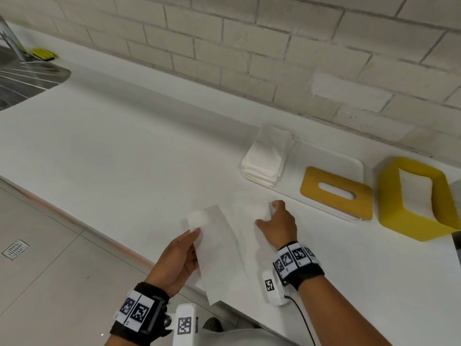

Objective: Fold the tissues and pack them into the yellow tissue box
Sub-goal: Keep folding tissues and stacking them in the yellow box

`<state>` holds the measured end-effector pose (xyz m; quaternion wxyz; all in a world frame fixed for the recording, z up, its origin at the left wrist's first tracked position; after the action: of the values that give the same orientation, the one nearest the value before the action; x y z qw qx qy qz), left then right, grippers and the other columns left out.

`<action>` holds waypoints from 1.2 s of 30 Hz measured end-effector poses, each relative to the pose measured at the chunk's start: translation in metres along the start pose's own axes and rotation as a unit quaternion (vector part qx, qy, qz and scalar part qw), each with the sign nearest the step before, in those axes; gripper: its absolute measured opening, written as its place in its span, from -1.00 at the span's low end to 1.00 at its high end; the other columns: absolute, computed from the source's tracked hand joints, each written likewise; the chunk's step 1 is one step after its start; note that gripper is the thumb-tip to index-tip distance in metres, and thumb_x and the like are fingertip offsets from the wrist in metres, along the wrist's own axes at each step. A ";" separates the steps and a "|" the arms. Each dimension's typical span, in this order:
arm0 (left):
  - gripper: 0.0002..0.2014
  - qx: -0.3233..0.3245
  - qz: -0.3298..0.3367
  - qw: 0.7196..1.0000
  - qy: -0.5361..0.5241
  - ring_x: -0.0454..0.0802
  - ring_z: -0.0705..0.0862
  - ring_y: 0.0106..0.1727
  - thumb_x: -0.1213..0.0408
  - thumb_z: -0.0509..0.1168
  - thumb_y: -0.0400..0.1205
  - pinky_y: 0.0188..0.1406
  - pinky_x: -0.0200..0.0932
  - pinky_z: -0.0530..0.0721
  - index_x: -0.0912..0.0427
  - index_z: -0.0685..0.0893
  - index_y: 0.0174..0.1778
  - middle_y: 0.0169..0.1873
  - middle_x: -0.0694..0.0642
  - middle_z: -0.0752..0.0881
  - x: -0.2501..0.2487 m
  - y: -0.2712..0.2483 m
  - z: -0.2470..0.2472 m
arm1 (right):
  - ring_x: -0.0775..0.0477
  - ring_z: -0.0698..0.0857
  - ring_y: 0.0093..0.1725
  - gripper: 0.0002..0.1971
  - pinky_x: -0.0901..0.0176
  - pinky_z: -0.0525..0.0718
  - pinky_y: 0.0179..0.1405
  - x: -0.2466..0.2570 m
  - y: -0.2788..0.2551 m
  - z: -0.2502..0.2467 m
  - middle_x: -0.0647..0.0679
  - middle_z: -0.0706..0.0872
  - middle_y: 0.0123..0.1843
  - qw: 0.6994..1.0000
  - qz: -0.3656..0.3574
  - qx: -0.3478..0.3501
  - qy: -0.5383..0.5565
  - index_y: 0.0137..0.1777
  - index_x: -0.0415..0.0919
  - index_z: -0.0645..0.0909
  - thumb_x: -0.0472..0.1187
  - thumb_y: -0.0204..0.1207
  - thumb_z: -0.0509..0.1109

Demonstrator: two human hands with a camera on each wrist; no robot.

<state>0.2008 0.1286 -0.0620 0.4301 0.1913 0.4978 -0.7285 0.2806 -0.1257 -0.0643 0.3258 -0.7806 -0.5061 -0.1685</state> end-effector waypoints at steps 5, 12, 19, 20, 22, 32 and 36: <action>-0.70 -0.007 -0.002 1.000 -0.029 0.13 0.87 0.06 0.19 0.23 0.81 0.13 0.11 0.77 0.25 0.75 0.32 0.15 0.26 0.86 0.001 0.005 0.000 | -0.20 0.65 0.32 -0.37 0.00 0.63 0.29 0.006 0.009 -0.001 -0.17 0.64 0.37 1.000 -0.007 -0.011 0.021 0.52 -0.08 0.41 -0.22 0.48 0.55; -0.58 -0.025 -0.040 0.992 -0.114 0.26 0.81 0.03 0.12 0.28 0.75 -0.01 0.18 0.77 0.34 0.69 0.40 0.19 0.32 0.81 0.015 0.019 -0.002 | -0.18 0.79 0.13 -0.60 -0.05 0.73 0.28 0.006 0.002 -0.012 -0.10 0.82 0.04 0.951 0.010 -0.010 0.308 0.33 -0.12 0.65 -0.40 0.51 0.48; -0.63 -0.011 -0.063 0.987 -0.144 0.18 0.88 0.04 0.15 0.19 0.83 -0.17 0.07 0.88 0.30 0.67 0.43 0.20 0.31 0.83 0.021 0.028 0.004 | 0.02 0.80 0.01 -0.82 0.16 0.72 0.13 0.018 -0.005 -0.047 0.06 0.85 -0.10 0.969 -0.060 -0.032 0.237 -0.03 0.02 0.79 -0.31 0.54 0.48; -0.64 -0.014 -0.066 0.987 -0.143 0.18 0.88 0.03 0.16 0.20 0.83 -0.18 0.07 0.88 0.30 0.67 0.43 0.19 0.31 0.84 0.021 0.029 0.004 | 0.06 0.79 0.01 -0.83 0.19 0.70 0.13 0.014 -0.003 -0.048 0.11 0.83 -0.12 0.978 -0.057 -0.038 0.196 -0.08 0.05 0.77 -0.27 0.55 0.47; -0.63 -0.014 -0.070 0.988 -0.139 0.19 0.87 0.08 0.16 0.20 0.83 -0.12 0.09 0.88 0.30 0.65 0.45 0.23 0.32 0.82 0.021 0.029 0.003 | 0.07 0.77 0.02 -0.83 0.18 0.68 0.17 0.007 0.002 -0.045 0.16 0.81 -0.13 0.986 -0.051 -0.038 0.155 -0.14 0.09 0.74 -0.24 0.57 0.46; -0.65 -0.008 -0.067 0.989 -0.129 0.17 0.89 -0.03 0.18 0.18 0.84 -0.23 0.06 0.87 0.32 0.66 0.42 0.13 0.32 0.85 0.018 0.029 0.006 | -0.08 0.71 -0.01 -0.89 0.18 0.54 -0.07 0.007 0.009 -0.063 0.07 0.73 -0.14 0.966 -0.041 -0.126 0.223 -0.07 -0.08 0.70 -0.26 0.64 0.37; -0.62 -0.001 -0.064 0.991 -0.119 0.18 0.85 0.09 0.16 0.17 0.84 -0.07 0.09 0.87 0.30 0.64 0.47 0.21 0.30 0.83 0.015 0.029 0.008 | 0.01 0.47 -0.29 -0.76 0.16 0.46 -0.31 0.036 -0.022 -0.080 0.01 0.53 -0.32 0.925 -0.100 -0.077 0.360 -0.25 -0.12 0.53 -0.36 0.65 0.27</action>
<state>0.2175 0.1111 -0.0859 0.4391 0.0708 0.4553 -0.7713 0.2816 -0.1494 0.0228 0.4066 -0.6354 -0.4159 -0.5080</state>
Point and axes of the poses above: each hand's wrist, its own y-axis towards the middle knuckle, its own z-axis out of the palm, x = y × z, the point moved 7 cm from there along y, towards the middle knuckle
